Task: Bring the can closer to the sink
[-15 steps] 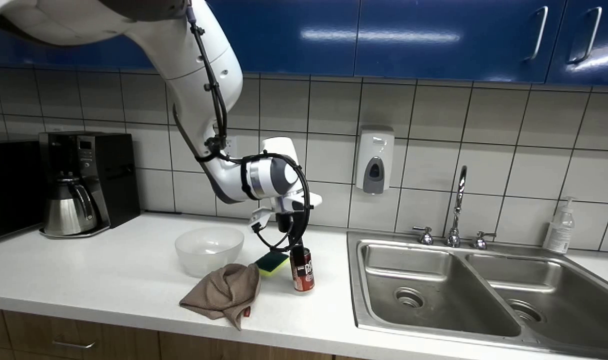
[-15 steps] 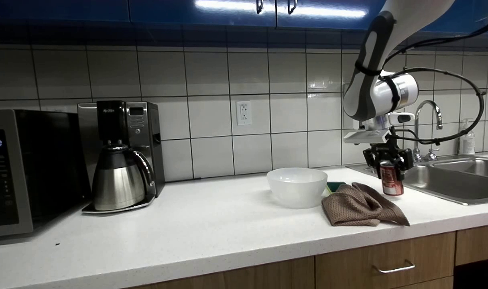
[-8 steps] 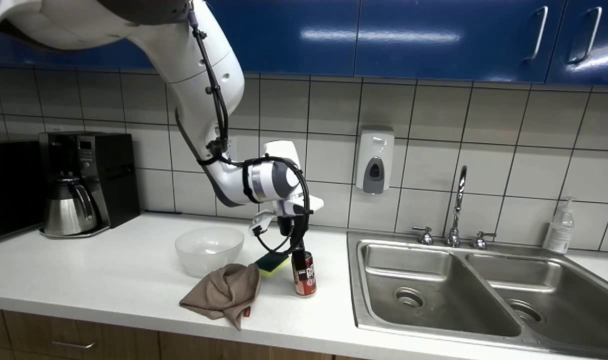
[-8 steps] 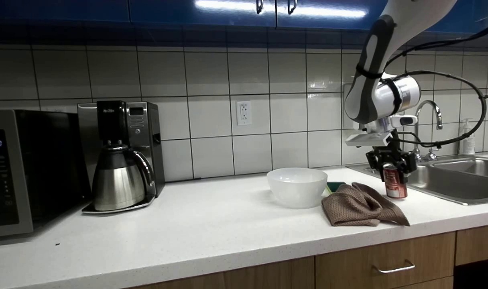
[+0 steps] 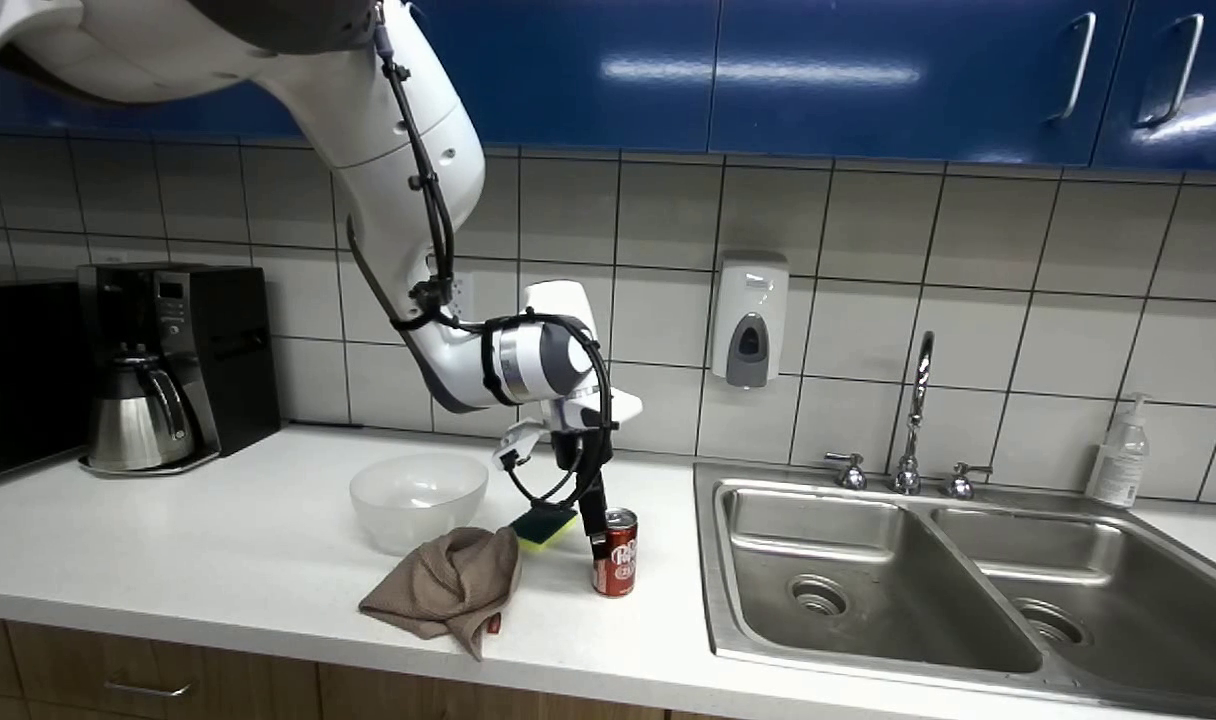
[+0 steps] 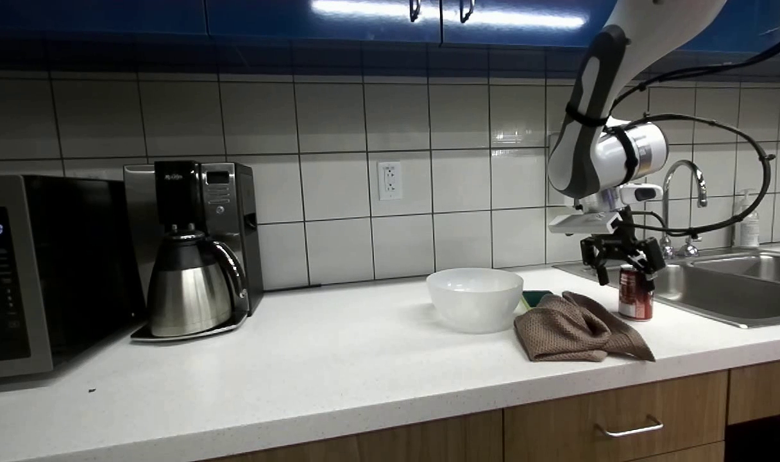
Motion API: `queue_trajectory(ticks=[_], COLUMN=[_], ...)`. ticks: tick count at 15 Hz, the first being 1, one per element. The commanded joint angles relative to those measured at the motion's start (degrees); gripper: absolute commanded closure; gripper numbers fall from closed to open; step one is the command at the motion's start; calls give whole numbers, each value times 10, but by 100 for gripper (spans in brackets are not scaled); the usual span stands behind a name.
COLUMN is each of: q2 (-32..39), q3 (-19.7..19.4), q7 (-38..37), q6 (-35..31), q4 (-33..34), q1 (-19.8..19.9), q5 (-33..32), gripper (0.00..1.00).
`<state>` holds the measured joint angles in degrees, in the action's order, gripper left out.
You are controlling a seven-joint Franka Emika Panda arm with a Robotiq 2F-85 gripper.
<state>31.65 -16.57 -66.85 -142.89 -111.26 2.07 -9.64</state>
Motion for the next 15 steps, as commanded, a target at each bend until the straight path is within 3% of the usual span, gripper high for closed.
queue_trajectory(ticks=[1, 6, 10, 15], q2=[-20, -59, -90, -136], q3=[-11, 18, 68, 132], q7=[-15, 15, 55, 193], q6=[29, 41, 77, 157], q4=[9, -3, -10, -17], q1=[-30, -54, -55, -37], q5=[-9, 0, 29, 132], gripper=[0, 0, 0, 0])
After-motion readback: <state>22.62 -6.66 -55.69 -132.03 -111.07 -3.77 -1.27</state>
